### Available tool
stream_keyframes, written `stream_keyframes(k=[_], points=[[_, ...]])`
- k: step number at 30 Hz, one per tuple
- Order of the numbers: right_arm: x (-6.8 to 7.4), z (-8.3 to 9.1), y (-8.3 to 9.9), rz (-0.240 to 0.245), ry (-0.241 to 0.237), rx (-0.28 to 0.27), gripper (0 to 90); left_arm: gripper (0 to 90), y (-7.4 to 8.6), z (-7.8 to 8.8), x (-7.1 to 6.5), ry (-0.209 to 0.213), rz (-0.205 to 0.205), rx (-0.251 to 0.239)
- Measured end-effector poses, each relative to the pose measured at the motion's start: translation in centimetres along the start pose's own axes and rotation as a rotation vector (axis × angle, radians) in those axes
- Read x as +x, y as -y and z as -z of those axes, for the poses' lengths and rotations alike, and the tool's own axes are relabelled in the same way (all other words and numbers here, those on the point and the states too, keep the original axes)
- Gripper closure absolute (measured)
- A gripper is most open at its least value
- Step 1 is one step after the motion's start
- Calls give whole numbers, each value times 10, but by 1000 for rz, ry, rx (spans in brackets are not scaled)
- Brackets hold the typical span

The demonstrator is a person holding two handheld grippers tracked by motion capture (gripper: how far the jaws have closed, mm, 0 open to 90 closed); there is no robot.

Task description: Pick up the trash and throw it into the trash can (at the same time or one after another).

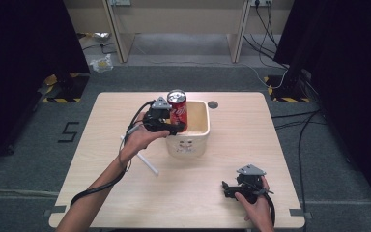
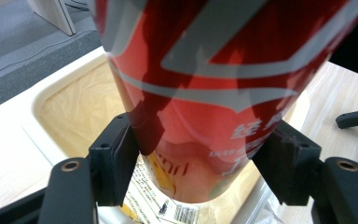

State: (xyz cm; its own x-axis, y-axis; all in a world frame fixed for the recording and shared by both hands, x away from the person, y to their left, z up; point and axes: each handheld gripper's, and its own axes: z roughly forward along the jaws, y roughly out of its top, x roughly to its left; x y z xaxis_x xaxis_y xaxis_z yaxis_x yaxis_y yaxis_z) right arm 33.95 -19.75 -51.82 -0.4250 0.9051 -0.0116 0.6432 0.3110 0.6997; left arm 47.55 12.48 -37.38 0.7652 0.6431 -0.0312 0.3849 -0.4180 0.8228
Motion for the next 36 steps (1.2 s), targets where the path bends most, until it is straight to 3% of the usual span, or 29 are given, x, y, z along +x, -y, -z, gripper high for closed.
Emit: stream_keyframes(k=[15, 36], points=[[0, 0, 0, 1, -1, 0, 3, 271, 0, -1, 0, 3, 11, -10], [0, 0, 0, 2, -1, 0, 3, 246, -1, 23, 4, -11, 38, -51]])
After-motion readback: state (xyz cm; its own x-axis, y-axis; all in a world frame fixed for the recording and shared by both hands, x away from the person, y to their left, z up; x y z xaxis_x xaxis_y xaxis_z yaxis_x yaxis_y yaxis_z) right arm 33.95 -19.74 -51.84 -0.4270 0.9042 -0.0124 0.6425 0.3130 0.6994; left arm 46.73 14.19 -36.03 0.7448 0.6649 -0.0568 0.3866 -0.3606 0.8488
